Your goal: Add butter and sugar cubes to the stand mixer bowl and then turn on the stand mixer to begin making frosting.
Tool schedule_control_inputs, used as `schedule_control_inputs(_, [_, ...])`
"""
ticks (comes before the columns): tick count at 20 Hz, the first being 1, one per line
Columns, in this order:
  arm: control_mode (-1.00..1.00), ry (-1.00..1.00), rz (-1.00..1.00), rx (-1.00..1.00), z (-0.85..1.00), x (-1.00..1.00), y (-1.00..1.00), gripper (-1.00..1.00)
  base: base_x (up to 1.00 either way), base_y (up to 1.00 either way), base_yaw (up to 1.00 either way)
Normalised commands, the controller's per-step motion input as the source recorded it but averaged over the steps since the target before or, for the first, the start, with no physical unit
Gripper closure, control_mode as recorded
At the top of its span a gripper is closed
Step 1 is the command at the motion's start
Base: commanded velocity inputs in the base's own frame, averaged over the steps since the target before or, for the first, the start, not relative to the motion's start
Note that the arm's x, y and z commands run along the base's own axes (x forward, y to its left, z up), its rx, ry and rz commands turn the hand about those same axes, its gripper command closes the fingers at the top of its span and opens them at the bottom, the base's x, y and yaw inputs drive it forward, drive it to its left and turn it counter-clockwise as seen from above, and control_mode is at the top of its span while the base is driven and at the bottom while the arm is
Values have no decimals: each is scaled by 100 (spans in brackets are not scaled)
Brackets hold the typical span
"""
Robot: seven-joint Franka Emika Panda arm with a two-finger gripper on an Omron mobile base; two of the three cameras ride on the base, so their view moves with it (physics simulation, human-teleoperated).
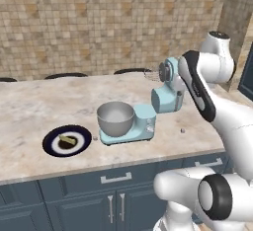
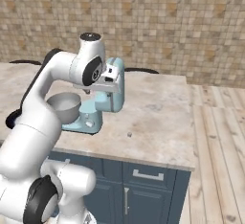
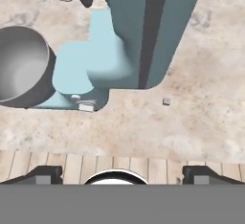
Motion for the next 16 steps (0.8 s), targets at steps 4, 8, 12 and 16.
schedule_control_inputs(4, [-100,0,2,22,-24,0,-97,-100,0,0,0])
schedule_control_inputs(8, [-100,-1,17,27,-32,0,-86,-100,0,0,0])
schedule_control_inputs(12, [-100,-6,31,24,-43,4,-59,-100,0,0,0])
schedule_control_inputs(16, [-100,-20,34,26,-54,0,-52,-100,0,0,0])
